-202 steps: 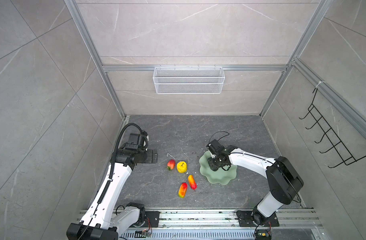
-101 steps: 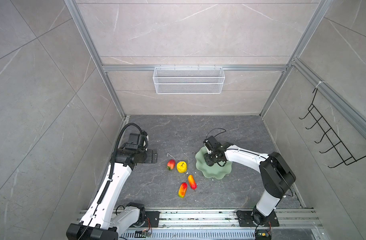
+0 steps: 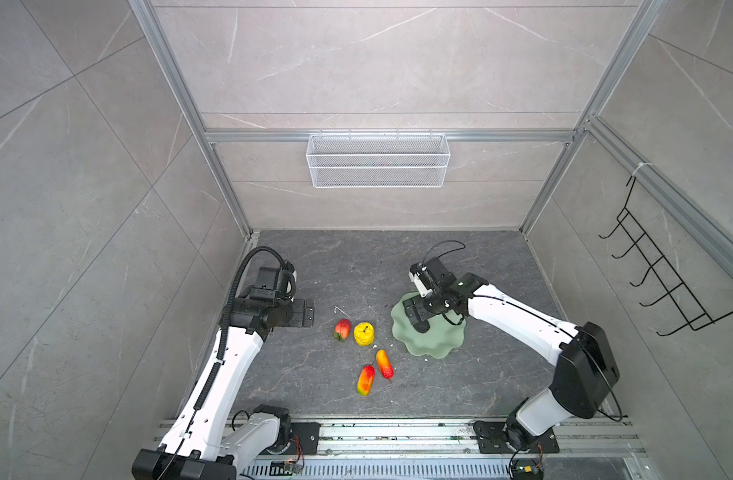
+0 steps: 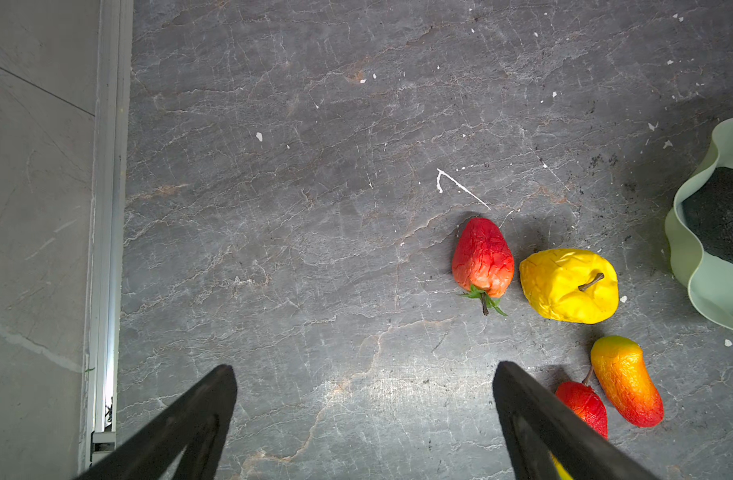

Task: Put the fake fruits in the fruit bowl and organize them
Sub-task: 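Move the right gripper to the yellow pear and grasp it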

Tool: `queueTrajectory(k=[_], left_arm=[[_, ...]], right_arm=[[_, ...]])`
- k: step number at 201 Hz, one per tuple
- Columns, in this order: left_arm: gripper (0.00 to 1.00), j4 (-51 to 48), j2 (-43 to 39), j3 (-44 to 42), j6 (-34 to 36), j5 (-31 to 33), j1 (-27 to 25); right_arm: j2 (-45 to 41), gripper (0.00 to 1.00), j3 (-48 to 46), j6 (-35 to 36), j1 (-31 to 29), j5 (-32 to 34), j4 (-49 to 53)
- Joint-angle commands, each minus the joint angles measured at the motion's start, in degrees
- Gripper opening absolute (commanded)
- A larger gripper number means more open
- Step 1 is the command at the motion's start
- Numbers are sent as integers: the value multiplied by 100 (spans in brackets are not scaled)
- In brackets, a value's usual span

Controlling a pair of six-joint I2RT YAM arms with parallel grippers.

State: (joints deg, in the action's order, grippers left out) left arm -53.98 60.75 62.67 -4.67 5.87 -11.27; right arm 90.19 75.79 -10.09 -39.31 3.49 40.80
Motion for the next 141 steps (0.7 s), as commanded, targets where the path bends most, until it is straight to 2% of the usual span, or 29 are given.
queueTrajectory(k=[1, 52, 92, 141], left_arm=[[100, -23, -89, 145, 113, 53, -7], [100, -78, -203, 96, 27, -15, -7], [100, -154, -217, 81, 3, -8, -6], [100, -109, -195, 46, 4, 11, -7]], right_arm=[[13, 99, 406, 310, -461, -326, 338], [1093, 99, 912, 205, -1250, -663, -104], [1863, 99, 1145, 46, -1321, -973, -518], [2400, 98, 1409, -28, -1334, -1104, -660]])
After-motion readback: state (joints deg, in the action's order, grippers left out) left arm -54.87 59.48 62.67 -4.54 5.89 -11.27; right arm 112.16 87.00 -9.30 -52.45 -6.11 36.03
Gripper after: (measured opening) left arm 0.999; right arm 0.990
